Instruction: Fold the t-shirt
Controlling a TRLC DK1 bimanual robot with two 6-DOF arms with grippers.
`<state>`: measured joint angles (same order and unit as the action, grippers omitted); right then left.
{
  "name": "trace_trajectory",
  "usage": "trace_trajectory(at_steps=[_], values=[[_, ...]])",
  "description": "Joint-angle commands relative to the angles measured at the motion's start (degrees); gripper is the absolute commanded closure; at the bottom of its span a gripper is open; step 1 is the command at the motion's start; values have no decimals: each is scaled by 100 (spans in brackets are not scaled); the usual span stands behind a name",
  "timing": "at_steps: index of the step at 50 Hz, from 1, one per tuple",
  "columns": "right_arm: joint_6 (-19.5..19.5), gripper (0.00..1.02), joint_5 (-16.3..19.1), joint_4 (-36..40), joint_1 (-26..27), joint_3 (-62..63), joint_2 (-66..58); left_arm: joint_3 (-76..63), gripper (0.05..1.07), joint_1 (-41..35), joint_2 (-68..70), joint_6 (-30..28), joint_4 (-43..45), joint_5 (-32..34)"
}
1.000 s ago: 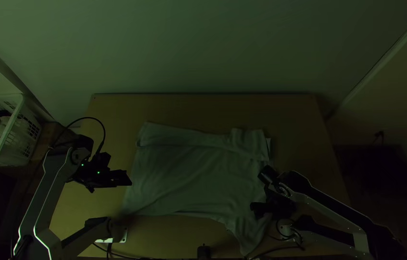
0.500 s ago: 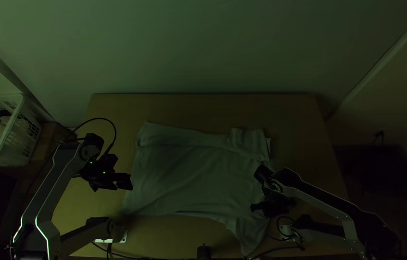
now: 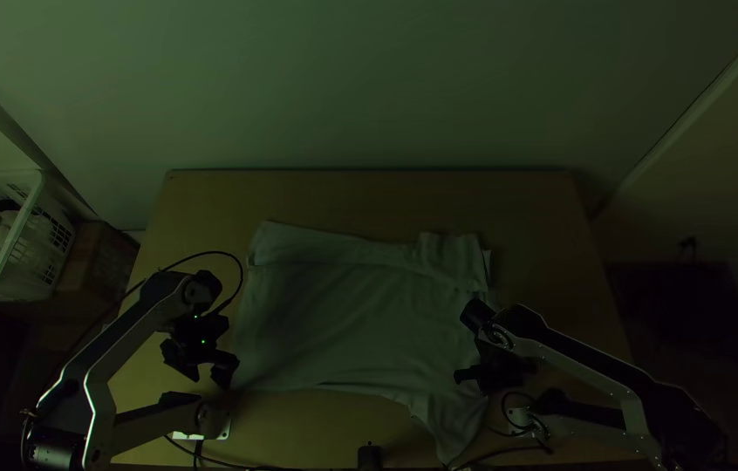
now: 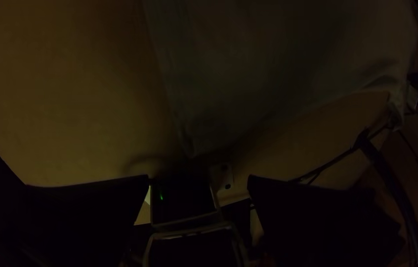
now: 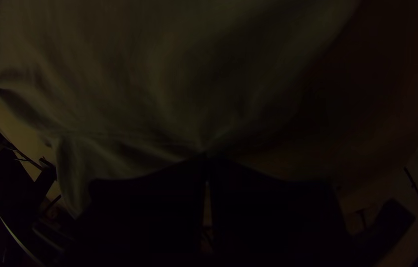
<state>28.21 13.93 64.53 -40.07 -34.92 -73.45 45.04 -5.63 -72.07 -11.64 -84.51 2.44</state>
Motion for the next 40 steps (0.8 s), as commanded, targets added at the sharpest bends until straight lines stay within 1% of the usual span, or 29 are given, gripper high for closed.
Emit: trace_trajectory(at_steps=[1, 13, 20, 27, 36, 37, 38, 40], values=[[-26, 100, -40, 24, -18, -42, -64, -215, 10, -88, -114, -75, -74, -77], [9, 100, -40, 7, -53, -50, -64, -215, 11, -219, -668, -111, 31, -173], [18, 100, -40, -11, -62, -59, -64, -188, 11, -281, -1186, -75, 286, -173], [18, 100, -40, -20, -53, -42, -11, -197, 12, -342, -1415, -40, 532, -165], [18, 100, -40, -46, -53, -15, 50, -232, 26, -378, -1485, -49, 717, -165], [18, 100, -40, -46, -53, -15, 59, -232, 26, -395, -1485, -58, 717, -165], [18, 100, -40, -55, -53, -15, 59, -241, 28, -404, -1485, -67, 725, -165], [18, 100, -40, -55, -53, -15, 50, -250, 37, -457, -1485, -67, 734, -165]])
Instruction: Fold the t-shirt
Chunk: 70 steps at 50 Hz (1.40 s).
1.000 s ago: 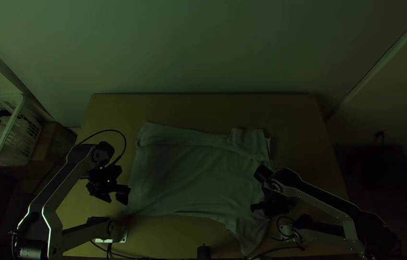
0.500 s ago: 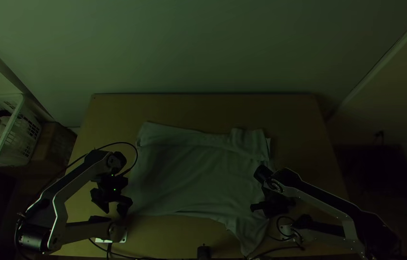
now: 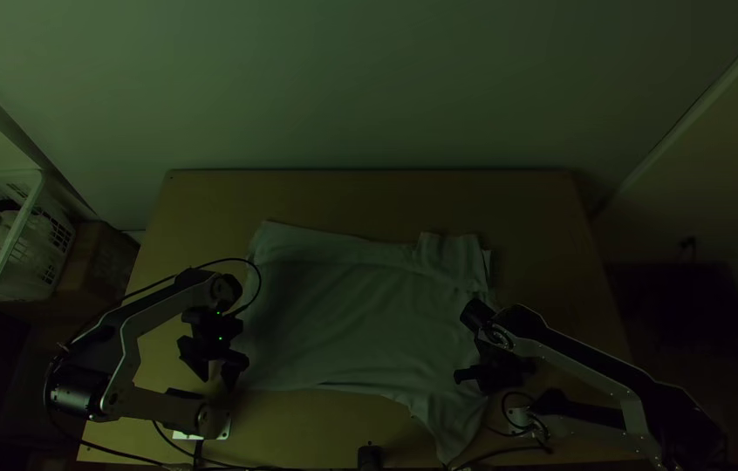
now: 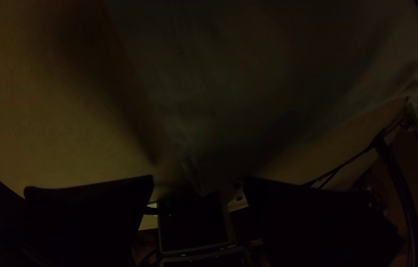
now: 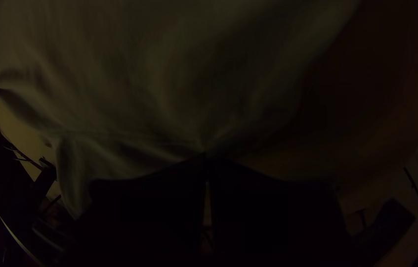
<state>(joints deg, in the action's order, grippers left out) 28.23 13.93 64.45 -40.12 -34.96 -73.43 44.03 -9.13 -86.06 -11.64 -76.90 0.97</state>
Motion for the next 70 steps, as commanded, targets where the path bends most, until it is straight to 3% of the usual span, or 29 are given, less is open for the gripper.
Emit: trace_trajectory(at_steps=[1, 5, 15, 37, 42, 70], values=[[16, 100, -40, -55, -49, -11, 57, -140, 40, -142, -95, -58, -26, -18], [16, 100, -40, -55, -49, -11, 48, -158, 53, -212, -95, -67, 61, -18], [16, 100, -40, -55, -49, -2, 48, -149, 105, -494, -7, -102, 70, 17], [7, 100, -57, 112, 22, -178, 162, 71, 105, -318, 107, -295, 9, 87], [-19, 100, -321, 112, 171, -160, 153, 185, 105, -81, 142, -453, -9, 87], [-2, 100, -629, 648, 382, -942, 602, 1187, 105, 315, 301, -647, -369, 96]])
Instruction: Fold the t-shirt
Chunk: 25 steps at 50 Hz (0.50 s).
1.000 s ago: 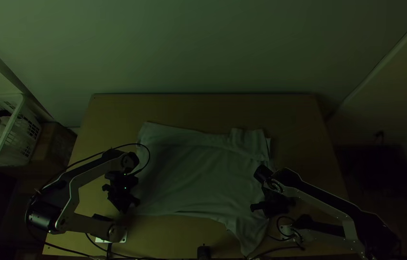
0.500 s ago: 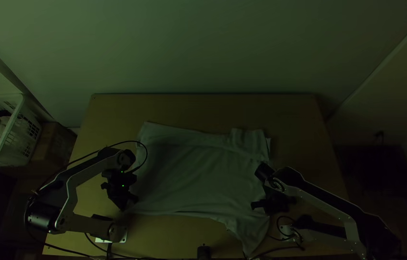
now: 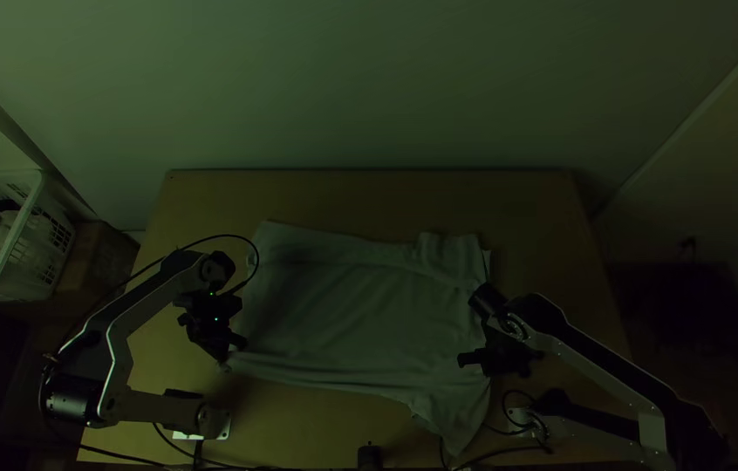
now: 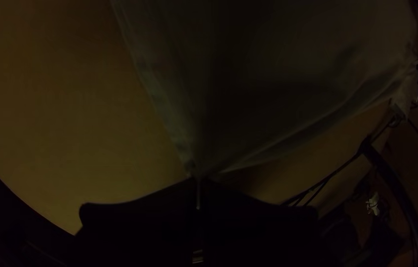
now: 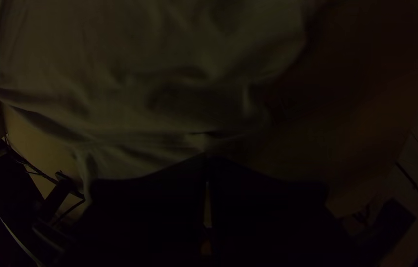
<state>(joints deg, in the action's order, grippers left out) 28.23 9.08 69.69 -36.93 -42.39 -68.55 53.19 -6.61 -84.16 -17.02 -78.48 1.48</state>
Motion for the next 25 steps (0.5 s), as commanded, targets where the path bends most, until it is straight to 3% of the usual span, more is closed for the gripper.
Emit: trace_trajectory(at_steps=[1, 13, 25], values=[[-2, 100, -161, 124, 80, -217, 114, 324, 105, 72, 102, -109, -221, 46], [-81, 100, -557, 124, 256, -305, 9, 904, 105, 90, -92, -118, -229, 46], [-195, 100, -680, 124, 581, -621, -35, 1440, 105, 187, -320, -214, -379, 37]])
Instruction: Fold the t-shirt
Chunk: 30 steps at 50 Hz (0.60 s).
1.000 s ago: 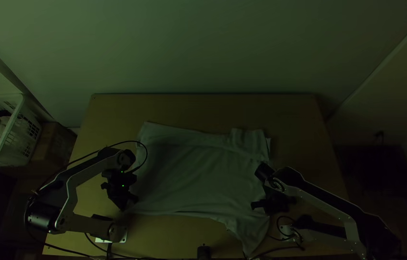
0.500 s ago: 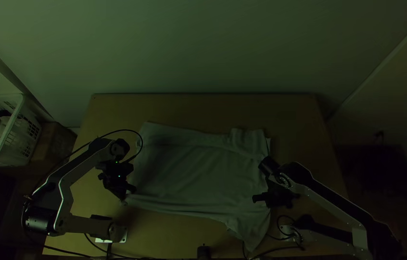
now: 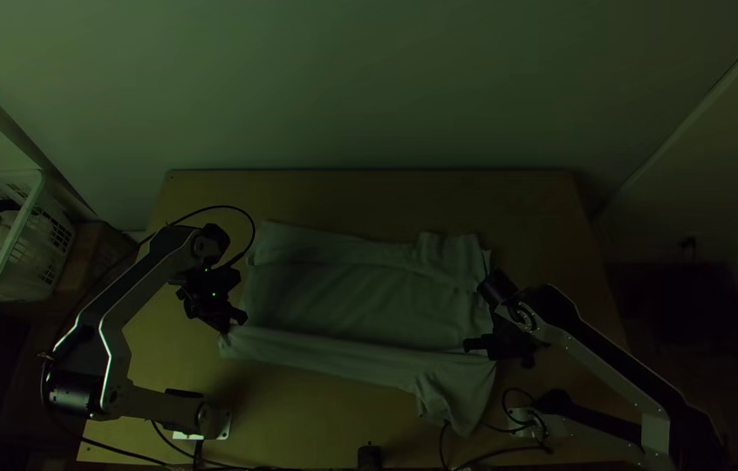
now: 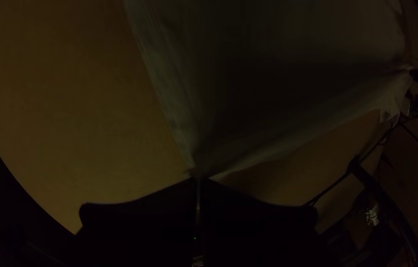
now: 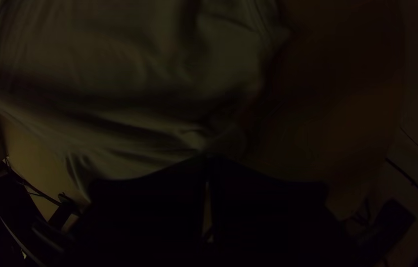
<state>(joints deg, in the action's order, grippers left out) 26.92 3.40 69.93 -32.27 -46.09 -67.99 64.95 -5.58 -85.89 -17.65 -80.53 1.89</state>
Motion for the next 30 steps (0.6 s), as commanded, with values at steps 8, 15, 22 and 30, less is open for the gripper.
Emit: trace_trajectory(at_steps=[8, 15, 22, 30], values=[[-64, 100, -182, 100, 230, -559, -215, 730, 105, 172, -403, -230, -288, 4], [-64, 100, -314, 100, 256, -832, -364, 1222, 105, 242, -675, -283, -393, 4], [-108, 100, -437, 100, 397, -1131, -602, 1758, 105, 251, -974, -309, -525, 4], [-248, 100, -524, 82, 643, -1438, -857, 2285, 105, 189, -1255, -300, -534, 4]])
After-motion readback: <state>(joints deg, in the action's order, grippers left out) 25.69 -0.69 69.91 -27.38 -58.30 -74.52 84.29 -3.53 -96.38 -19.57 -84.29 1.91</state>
